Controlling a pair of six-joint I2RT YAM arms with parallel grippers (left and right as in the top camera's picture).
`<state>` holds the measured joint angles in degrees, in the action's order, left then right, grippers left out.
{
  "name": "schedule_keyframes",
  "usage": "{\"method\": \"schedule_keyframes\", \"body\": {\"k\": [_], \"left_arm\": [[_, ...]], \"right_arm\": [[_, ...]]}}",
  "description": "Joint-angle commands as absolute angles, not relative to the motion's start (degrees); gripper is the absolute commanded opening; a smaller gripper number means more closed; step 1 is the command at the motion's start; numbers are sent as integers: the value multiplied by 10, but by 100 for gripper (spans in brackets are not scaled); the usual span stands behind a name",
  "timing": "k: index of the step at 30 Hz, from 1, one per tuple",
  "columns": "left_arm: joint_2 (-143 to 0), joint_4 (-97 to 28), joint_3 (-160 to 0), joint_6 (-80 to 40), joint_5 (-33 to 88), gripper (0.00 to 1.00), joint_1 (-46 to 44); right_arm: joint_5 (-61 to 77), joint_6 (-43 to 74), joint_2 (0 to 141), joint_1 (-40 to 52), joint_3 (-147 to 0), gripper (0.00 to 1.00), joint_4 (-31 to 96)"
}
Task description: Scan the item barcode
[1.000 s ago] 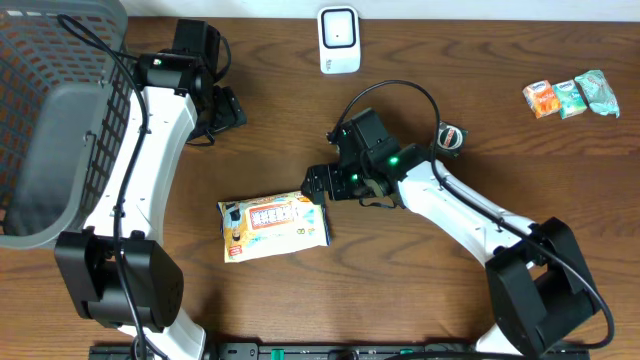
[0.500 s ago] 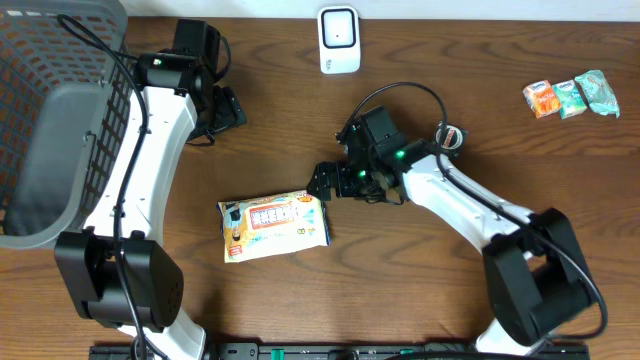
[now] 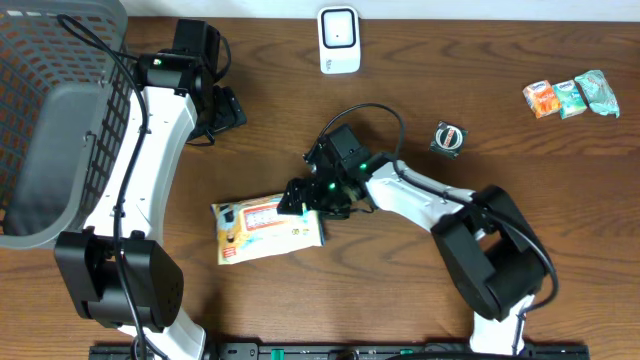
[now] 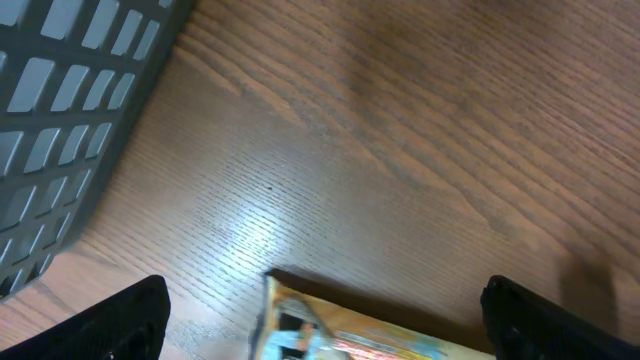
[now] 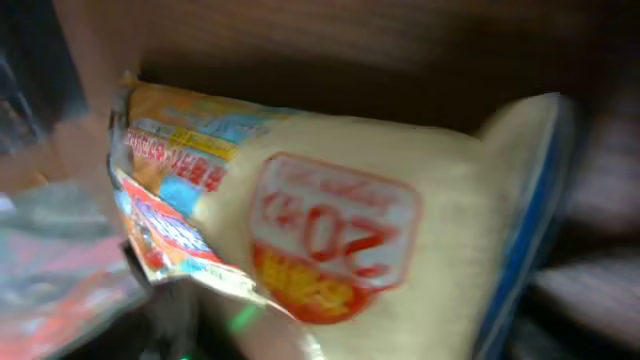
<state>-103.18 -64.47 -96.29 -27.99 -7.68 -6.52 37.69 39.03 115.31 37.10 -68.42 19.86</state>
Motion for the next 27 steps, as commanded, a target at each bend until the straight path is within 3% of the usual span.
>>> {"method": "schedule_keyframes", "body": {"k": [1, 3, 5, 6, 13, 21, 27], "left_arm": [[-1029, -647, -965, -270, -84, 98, -63], [-1029, -647, -965, -270, -84, 98, -63], [-1029, -647, -965, -270, -84, 98, -63], [-1029, -647, -965, -270, -84, 98, -63], [-1029, -647, -965, -270, -84, 98, -63], [-1029, -647, -965, -270, -84, 98, -63], [-1029, -647, -965, -270, -84, 98, -63]], "right_arm": [[356, 432, 1221, 376, -673, 60, 182], [356, 432, 1234, 375, -673, 38, 173], [356, 421, 1239, 372, -673, 8, 164], [355, 408, 1239, 370, -673, 1, 162], [340, 354, 1173, 322, -674, 1, 174], [224, 274, 991, 232, -674, 2, 264], [62, 196, 854, 186, -674, 1, 332]]}}
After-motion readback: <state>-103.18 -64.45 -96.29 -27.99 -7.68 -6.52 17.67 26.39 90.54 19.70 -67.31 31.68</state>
